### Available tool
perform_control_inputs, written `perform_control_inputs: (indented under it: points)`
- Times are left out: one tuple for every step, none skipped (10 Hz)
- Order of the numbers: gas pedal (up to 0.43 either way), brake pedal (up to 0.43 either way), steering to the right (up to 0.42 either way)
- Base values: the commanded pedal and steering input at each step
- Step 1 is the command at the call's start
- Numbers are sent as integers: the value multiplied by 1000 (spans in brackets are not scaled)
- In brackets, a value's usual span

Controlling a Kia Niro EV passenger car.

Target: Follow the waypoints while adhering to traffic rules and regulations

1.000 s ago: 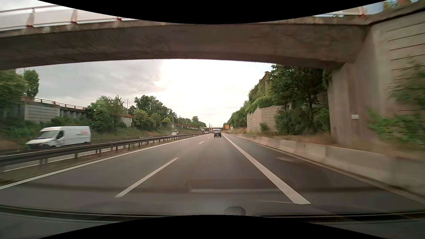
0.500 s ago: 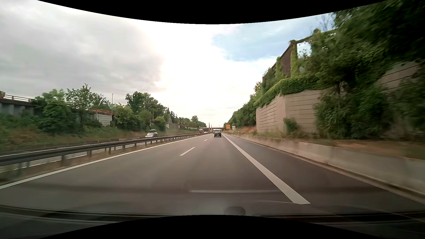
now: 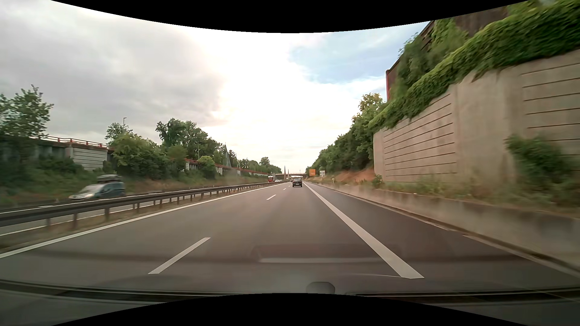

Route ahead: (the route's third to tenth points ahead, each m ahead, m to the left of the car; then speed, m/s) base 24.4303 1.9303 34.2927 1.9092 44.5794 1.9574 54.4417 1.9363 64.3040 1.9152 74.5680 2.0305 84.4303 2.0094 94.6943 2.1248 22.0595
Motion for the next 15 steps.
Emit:
perform_control_inputs:
  points:
    - [240, 0, -4]
    - [240, 0, -4]
    - [240, 0, -4]
    - [240, 0, -4]
    - [240, 0, -4]
    - [240, 0, -4]
    - [240, 0, -4]
    - [228, 0, -4]
    - [220, 0, -4]
    - [220, 0, -4]
    - [220, 0, -4]
    - [220, 0, -3]
    - [220, 0, -4]
    - [220, 0, -3]
    - [220, 0, -3]
